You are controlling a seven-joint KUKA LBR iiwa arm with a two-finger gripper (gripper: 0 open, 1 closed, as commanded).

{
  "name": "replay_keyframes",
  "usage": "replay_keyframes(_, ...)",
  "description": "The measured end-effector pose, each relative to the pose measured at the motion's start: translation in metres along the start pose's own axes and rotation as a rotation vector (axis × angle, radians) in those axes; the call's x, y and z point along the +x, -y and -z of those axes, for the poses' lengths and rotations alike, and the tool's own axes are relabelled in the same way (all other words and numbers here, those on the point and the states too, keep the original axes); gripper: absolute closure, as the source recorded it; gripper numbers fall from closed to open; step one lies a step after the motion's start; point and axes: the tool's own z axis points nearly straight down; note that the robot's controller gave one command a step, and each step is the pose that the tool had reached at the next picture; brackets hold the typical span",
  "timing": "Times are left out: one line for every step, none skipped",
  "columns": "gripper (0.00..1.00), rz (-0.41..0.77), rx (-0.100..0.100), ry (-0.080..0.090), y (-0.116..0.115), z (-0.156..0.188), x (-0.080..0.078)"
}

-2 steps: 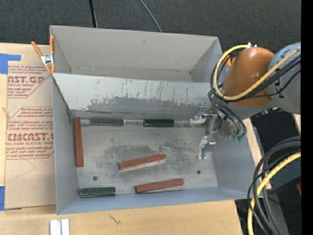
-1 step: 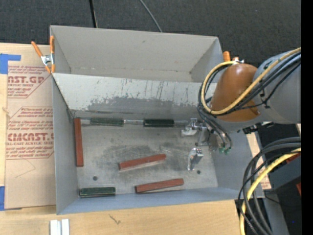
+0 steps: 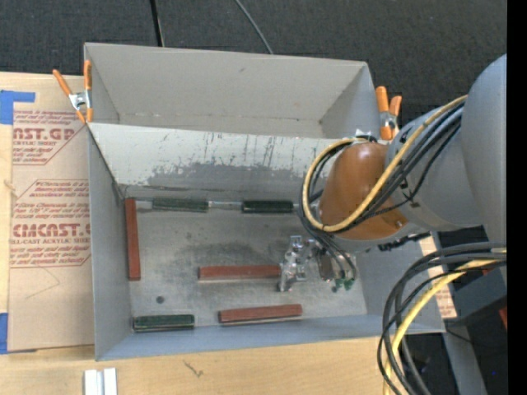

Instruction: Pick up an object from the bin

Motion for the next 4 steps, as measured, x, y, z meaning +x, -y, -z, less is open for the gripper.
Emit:
replay_keyframes(0.00, 0.000, -0.001, -0.006, -0.0004, -0.0019, 0.0020)
replay_keyframes(1.00, 0.000, 0.000, -0.006, -0.0002, -0.0006, 0.0013)
replay_keyframes(1.00, 0.000, 0.000, -0.006, -0.0002, -0.0006, 0.0013)
replay_keyframes(0.00, 0.045, -0.001, -0.007, 0.0025, -0.0024, 0.0023)
